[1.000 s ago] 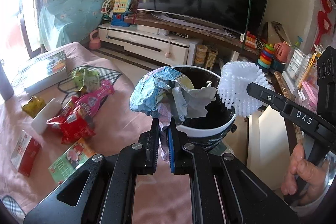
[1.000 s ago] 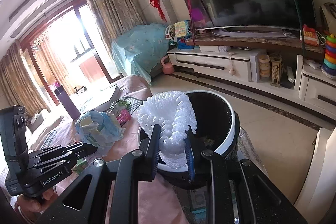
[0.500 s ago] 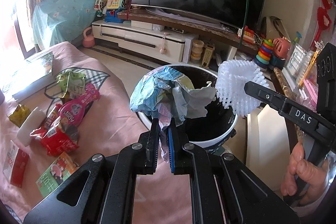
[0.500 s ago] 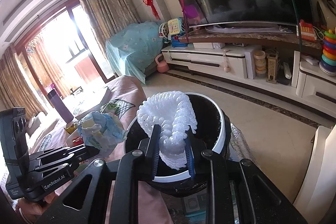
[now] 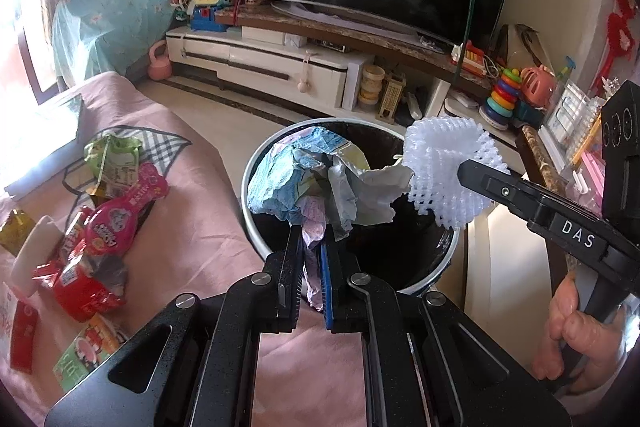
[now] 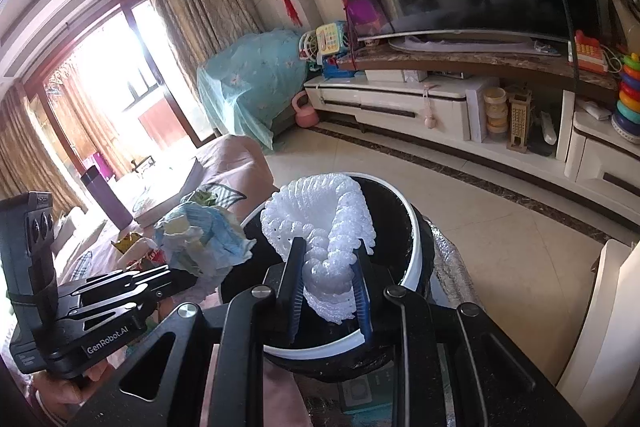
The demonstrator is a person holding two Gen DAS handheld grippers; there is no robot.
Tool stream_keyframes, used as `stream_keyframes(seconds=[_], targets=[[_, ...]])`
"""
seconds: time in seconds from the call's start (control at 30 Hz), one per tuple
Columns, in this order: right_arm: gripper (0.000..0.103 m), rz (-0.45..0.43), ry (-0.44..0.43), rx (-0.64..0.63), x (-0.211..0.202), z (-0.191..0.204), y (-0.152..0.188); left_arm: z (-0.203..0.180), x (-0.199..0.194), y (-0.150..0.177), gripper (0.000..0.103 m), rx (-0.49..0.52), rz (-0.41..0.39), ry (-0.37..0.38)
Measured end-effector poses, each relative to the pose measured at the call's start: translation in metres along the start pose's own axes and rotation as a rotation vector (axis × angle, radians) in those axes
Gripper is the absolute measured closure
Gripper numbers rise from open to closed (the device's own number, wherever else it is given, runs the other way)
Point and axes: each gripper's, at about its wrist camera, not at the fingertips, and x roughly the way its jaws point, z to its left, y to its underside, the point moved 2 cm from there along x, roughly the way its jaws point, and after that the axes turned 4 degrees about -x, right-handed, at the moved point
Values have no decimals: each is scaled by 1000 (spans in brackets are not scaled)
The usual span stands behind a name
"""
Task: Collect trash
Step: 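Carry the tissue and mesh cup with both tools over the trash bin, then open both tools to drop the tissue and mesh cup into the bin, then move both open tools back toward the milk cartons on the table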
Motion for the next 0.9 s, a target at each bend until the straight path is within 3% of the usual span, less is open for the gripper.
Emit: stream_keyframes(seconds=[0.17,0.2,0.23,0.27,0.33,0.5,0.63,0.9], targets=[[75,50,4,0,17,-8,-4,-1,14,-7,92,2,39,13],[68,62,7,5,22,-11,-5,-1,16,-8,91,6,44,15],[61,66,6,11,24,-14,-6,-1,17,-8,85,10,48,12],[58,69,6,20,26,-17,-6,-1,18,-8,70,11,49,8],[41,70,2,35,27,-22,-6,0,17,-7,55,9,39,-2],[33,58,-16,60,24,-25,-5,8,6,1,53,-13,25,-4],[20,37,-22,75,18,-21,1,18,-13,17,38,-30,-3,-15],[10,17,-68,100,1,15,29,42,-59,60,29,-70,-50,-50]])
